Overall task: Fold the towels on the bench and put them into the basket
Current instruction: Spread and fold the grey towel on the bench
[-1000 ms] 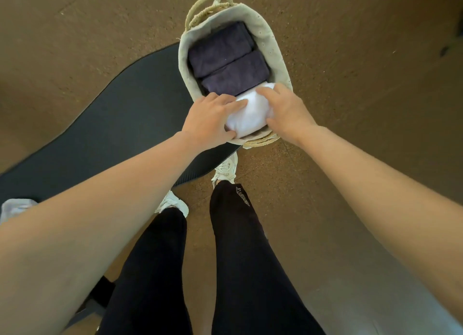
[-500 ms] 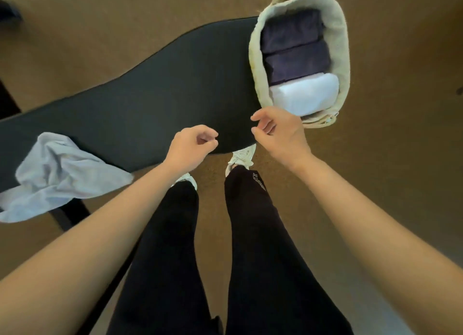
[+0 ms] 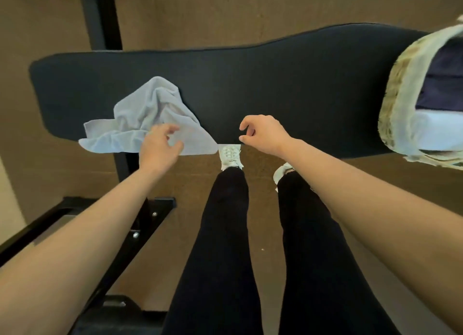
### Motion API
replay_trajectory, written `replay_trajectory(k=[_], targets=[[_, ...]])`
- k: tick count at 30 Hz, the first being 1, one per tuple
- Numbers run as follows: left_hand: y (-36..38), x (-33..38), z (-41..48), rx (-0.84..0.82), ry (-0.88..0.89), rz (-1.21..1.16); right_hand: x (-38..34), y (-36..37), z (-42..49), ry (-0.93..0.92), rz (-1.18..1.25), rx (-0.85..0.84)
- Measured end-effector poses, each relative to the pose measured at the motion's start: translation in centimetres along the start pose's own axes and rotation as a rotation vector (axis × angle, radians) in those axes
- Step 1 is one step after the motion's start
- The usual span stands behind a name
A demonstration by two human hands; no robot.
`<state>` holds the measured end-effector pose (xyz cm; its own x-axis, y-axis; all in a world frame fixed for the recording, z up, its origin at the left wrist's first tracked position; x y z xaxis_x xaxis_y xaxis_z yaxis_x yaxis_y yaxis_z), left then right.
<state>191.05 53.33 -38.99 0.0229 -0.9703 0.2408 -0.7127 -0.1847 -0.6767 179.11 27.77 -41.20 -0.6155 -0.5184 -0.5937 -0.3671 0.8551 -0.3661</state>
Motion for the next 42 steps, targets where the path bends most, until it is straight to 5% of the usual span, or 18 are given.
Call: replay_trajectory(k=[5, 11, 20, 30, 37, 42], targets=[[-1.0, -3.9, 2.3, -0.019, -0.026, 0.064, -4.1, 4.2, 4.9, 0.016, -0.007, -0.067], [0.1, -6.1, 4.1, -0.238, 0.223, 0.307, -7.3, 8.3, 8.0, 0.1, 0.005, -0.101], [-2.6, -7.2, 6.6, -0.055, 0.163, 0.064, -7.4, 8.8, 9.0, 0.227, 0.118, -0.027], [-3.3, -2.3, 6.6, -0.198, 0.158, -0.202, -5.5, 1.2, 6.2, 0.312, 0.701, 0.191], [-3.0, 5.1, 6.2, -0.367, 0.241, -0.269, -1.9, -5.0, 4.8, 0.323, 0.582, 0.4], [-2.6, 6.5, 5.6, -0.22, 0.28, 0.142, -1.6, -7.4, 3.1, 0.097, 0.325, -0.093]])
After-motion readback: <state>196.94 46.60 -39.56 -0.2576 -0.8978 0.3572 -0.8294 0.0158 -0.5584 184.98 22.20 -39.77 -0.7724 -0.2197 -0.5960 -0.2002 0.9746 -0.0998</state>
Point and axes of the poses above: each hand's wrist, its own z-axis towards the middle knuckle, its own y-axis out of the palm, x = y × z, the point moved 1 cm from there along z, towards the middle knuckle, and after that the axes turned 4 degrees about -y, right-handed, at the moved point
